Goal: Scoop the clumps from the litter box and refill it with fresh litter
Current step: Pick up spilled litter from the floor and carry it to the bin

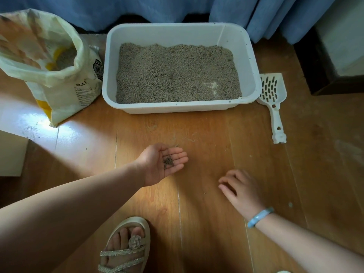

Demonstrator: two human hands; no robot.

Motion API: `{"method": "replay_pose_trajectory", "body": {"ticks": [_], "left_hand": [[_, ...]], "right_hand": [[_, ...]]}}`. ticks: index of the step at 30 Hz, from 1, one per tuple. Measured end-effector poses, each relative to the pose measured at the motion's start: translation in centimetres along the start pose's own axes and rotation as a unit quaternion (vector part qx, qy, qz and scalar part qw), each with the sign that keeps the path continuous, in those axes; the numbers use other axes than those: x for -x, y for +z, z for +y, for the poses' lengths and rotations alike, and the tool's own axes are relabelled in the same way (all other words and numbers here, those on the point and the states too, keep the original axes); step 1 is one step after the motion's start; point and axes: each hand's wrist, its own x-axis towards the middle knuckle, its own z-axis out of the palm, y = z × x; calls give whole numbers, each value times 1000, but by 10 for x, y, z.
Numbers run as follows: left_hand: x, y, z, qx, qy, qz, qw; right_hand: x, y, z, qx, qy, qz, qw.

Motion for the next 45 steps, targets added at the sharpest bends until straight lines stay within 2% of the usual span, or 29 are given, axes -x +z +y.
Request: {"method": "replay_pose_trajectory", "body": {"ticks": [6,16,19,22,29,32,35,38,41,45], "left_hand": [[-1,0,1,7,11,13,1000],[-3,-20,15,38,49,48,997],[-2,-30,21,40,61,62,995],[-2,-33,20,35,60,65,995],[-4,-27,17,14,37,45,998],[-6,-28,16,18,36,41,998],[-10,-36,21,42,35,35,998],[-15,-47,30,63,45,57,995],[-19,-52,39,82,57,64,993],[-24,-51,48,90,64,65,992]], "right_hand": [[10,18,-9,-14,-60,-24,998],[1,25,-24,26,-123,-29,992],[-7,24,-37,39,-77,-5,996],[-31,25,-64,2,-13,38,999],[-87,33,-140,-94,-20,72,993],[-95,37,-148,-127,-1,72,989],[-99,39,-126,-110,63,82,989],[-101,45,-94,-39,120,73,989],[-102,48,-78,14,105,45,993],[-110,52,-79,22,54,37,998]]}}
